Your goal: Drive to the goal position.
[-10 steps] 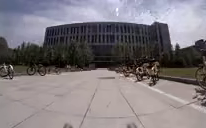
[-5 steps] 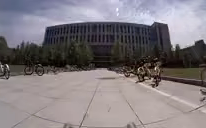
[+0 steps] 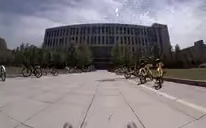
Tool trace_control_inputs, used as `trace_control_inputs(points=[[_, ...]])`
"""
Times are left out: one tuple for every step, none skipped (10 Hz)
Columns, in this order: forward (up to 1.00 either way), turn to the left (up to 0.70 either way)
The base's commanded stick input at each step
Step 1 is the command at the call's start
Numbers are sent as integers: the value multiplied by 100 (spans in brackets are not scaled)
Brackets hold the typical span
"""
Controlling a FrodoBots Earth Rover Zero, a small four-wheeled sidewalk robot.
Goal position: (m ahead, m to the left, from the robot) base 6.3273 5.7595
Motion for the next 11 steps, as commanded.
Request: trace_control_inputs(points=[[45,0],[45,0],[45,0],[45,0],[45,0],[45,0],[45,0],[45,0],[45,0],[45,0],[45,0]])
